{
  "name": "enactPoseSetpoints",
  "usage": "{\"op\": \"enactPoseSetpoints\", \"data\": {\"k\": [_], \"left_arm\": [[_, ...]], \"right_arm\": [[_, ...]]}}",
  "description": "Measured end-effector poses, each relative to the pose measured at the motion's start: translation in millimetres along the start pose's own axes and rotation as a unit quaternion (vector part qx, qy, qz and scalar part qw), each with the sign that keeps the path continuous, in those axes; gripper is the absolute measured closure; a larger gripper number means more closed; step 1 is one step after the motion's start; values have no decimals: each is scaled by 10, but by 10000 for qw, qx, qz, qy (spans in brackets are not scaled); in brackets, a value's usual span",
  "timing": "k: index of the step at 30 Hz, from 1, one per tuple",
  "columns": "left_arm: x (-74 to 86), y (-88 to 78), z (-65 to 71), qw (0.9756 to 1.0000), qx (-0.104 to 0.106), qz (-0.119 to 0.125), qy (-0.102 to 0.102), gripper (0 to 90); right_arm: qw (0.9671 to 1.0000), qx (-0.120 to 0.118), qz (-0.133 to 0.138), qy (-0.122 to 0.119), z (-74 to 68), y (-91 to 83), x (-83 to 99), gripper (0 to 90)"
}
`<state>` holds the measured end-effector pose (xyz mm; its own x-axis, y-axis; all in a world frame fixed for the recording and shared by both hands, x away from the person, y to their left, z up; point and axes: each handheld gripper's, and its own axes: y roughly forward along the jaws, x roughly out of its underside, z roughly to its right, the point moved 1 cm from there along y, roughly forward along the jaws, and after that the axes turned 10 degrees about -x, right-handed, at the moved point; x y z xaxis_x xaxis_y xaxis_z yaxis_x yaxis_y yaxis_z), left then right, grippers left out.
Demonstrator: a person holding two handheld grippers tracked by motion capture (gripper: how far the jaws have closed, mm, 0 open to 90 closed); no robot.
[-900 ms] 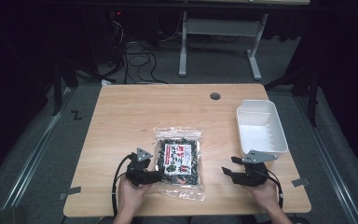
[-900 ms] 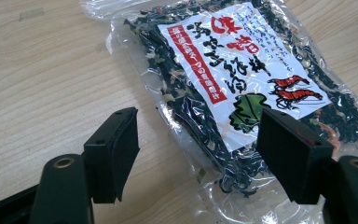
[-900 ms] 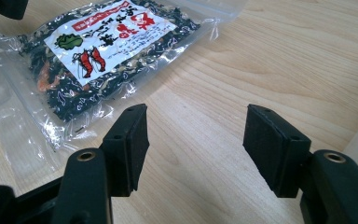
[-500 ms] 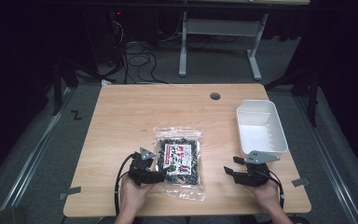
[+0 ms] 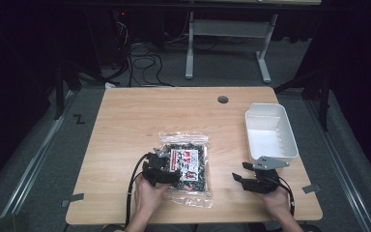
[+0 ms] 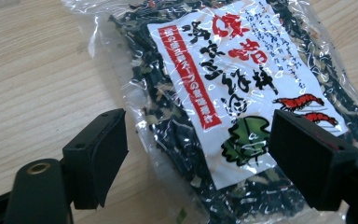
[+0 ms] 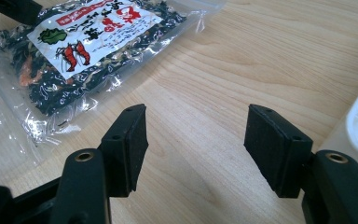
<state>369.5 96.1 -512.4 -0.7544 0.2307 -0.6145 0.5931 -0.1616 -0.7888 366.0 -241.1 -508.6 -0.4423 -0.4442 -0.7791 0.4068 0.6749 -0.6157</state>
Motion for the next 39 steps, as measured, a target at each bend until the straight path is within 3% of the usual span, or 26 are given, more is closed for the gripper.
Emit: {"op": "enactPoseSetpoints", "data": {"k": [10,13,16,21,39], "left_arm": [[-18,127,108,9995,-178,-196,182,172],[-20,158,80,9991,-263,-253,233,176],[-3,172,46,9994,-182,-273,134,175],[1,173,30,9994,-173,-230,208,186],[-20,183,-167,9997,-122,-157,105,317]], "right_arm": [[10000,12,0,-21,1,3,1,393],[10000,7,-64,-46,12,12,3,391],[10000,23,-40,-2,5,8,2,390],[10000,9,-70,-35,1,16,4,389],[9999,-2,-144,-61,-8,33,6,386]]}}
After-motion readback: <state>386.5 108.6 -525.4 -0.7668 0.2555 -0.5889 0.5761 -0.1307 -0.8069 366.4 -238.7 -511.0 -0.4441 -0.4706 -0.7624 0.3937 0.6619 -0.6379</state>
